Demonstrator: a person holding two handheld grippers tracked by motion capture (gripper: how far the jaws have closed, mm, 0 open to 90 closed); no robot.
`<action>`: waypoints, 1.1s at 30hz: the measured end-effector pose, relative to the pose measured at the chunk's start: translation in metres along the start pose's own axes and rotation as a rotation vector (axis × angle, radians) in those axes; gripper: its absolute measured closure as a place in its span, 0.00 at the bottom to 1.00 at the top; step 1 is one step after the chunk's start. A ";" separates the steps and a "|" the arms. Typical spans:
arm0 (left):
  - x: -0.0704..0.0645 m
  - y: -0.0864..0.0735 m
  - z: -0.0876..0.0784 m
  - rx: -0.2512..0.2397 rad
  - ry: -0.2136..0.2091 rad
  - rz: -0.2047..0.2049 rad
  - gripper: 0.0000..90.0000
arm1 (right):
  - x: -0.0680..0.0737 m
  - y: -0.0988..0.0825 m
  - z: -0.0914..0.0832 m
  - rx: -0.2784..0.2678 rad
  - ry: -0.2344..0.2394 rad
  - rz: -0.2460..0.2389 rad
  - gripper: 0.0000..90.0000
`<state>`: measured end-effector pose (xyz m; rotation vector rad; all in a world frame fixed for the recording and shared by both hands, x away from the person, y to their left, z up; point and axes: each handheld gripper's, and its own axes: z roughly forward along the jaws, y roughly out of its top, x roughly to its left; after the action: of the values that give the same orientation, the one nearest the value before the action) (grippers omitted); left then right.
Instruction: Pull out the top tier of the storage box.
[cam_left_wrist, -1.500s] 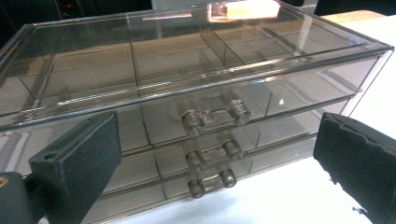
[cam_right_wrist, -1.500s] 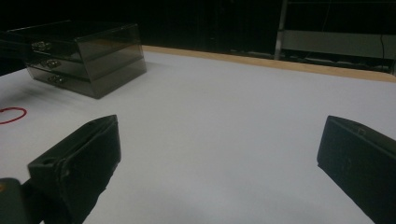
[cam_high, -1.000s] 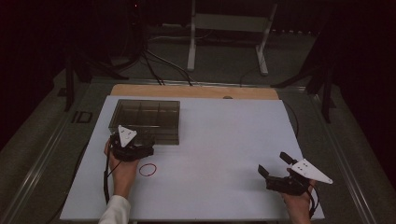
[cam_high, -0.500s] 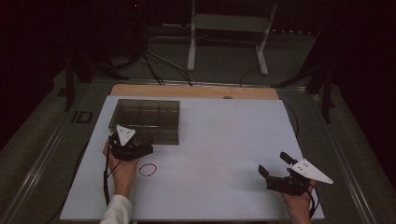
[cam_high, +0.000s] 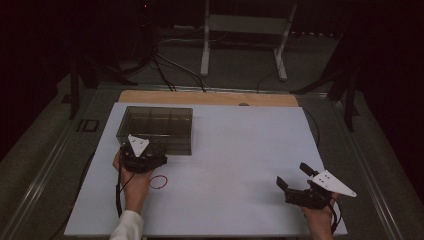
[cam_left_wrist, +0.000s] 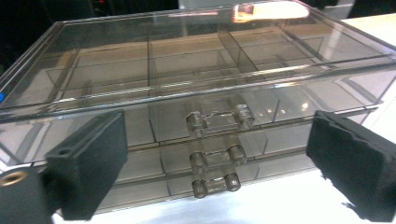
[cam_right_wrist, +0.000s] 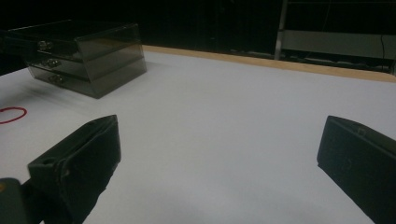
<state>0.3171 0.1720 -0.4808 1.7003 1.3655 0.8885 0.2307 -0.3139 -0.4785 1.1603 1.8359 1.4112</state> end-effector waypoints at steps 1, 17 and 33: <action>-0.001 0.000 0.000 -0.002 0.014 -0.002 0.15 | 0.000 0.000 0.000 0.000 0.000 0.000 0.00; -0.009 -0.002 -0.002 -0.019 0.074 -0.002 0.48 | 0.000 0.000 0.000 0.000 -0.003 0.003 0.00; -0.012 -0.003 0.001 -0.008 0.080 -0.057 0.60 | -0.001 0.000 0.000 0.000 -0.005 0.002 0.00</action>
<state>0.3150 0.1599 -0.4844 1.6272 1.4537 0.9368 0.2310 -0.3147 -0.4785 1.1651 1.8323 1.4078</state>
